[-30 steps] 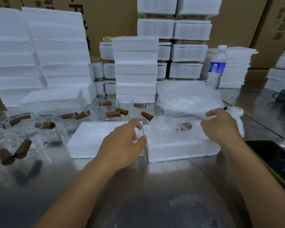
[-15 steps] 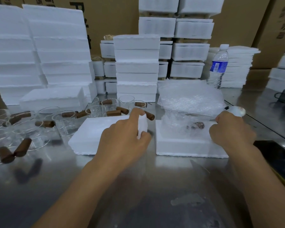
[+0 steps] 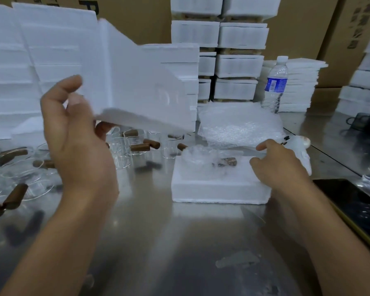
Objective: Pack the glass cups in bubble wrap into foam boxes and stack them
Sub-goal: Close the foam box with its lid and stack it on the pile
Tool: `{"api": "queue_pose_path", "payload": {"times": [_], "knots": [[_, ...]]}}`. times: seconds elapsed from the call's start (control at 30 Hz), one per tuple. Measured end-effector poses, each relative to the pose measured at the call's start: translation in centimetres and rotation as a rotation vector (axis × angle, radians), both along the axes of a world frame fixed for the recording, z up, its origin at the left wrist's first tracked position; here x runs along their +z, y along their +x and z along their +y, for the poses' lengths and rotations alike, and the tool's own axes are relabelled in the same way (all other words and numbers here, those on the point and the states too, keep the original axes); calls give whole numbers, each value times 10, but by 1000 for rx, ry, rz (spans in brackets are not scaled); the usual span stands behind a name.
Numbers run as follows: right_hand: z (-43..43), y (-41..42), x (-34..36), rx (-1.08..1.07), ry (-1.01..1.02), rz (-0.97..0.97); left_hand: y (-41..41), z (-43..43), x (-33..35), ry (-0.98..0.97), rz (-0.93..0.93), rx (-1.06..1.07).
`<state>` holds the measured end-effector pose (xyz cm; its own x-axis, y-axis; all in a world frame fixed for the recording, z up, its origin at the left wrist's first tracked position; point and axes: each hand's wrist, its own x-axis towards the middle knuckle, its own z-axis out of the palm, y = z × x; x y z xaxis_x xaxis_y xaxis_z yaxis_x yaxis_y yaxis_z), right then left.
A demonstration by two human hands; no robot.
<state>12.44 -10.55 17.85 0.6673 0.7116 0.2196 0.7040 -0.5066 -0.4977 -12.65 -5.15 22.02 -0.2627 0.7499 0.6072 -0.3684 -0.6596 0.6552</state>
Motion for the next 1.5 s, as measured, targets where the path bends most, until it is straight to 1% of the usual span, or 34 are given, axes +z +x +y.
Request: {"api": "queue_pose_path", "payload": {"times": [0.07, 0.1, 0.17, 0.2, 0.23, 0.3, 0.4, 0.47, 0.53, 0.6, 0.67, 0.7, 0.73, 0.8, 0.87, 0.93, 1.03, 1.17, 1.3, 1.4, 1.5], "knots": [[2, -3, -1, 53, 72, 53, -6, 9, 1, -121, -143, -158], [4, -4, -2, 73, 145, 57, -7, 12, 1, -183, -241, -260], [6, -7, -1, 130, 359, 97, -6, 14, 0, -321, -455, -482], [6, -11, 1, 163, 480, 164, -3, 14, -1, -400, -534, -572], [6, -14, 5, 199, 587, 265, 1, 12, -3, -478, -575, -640], [4, -24, 14, 252, 721, 510, 12, 9, -13, -598, -564, -745], [0, -27, 23, 290, 802, 834, 29, 8, -32, -678, -409, -814], [0, -23, 24, 372, 778, 1079, 33, 10, -41, -650, -306, -800], [-2, -21, 23, 381, 773, 1170, 34, 14, -47, -579, -198, -752], [-3, -21, 20, 373, 776, 1157, 35, 16, -53, -528, -25, -630], [-2, -20, 17, 374, 710, 1128, 37, 15, -57, -514, 162, -424], [0, -18, 15, 368, 673, 1122, 38, 14, -57, -505, 215, -349], [0, -17, 14, 351, 648, 1131, 38, 13, -58, -485, 245, -318], [2, -12, 12, 326, 620, 1135, 37, 9, -60, -418, 290, -322], [1, -9, 11, 348, 588, 1141, 36, 8, -64, -348, 434, -243], [-1, -8, 12, 381, 566, 1146, 37, 10, -67, -356, 519, -151], [-1, -4, 12, 348, 525, 1133, 38, 12, -68, -433, 542, -152], [2, -2, 10, 309, 500, 1150, 41, 14, -70, -492, 548, -243], [4, -3, 8, 255, 537, 1103, 43, 15, -68, -439, 459, -370], [6, -2, 6, 190, 543, 1050, 43, 17, -68, -389, 498, -450], [6, -1, 2, 161, 521, 1032, 42, 22, -69, -416, 503, -440]]}}
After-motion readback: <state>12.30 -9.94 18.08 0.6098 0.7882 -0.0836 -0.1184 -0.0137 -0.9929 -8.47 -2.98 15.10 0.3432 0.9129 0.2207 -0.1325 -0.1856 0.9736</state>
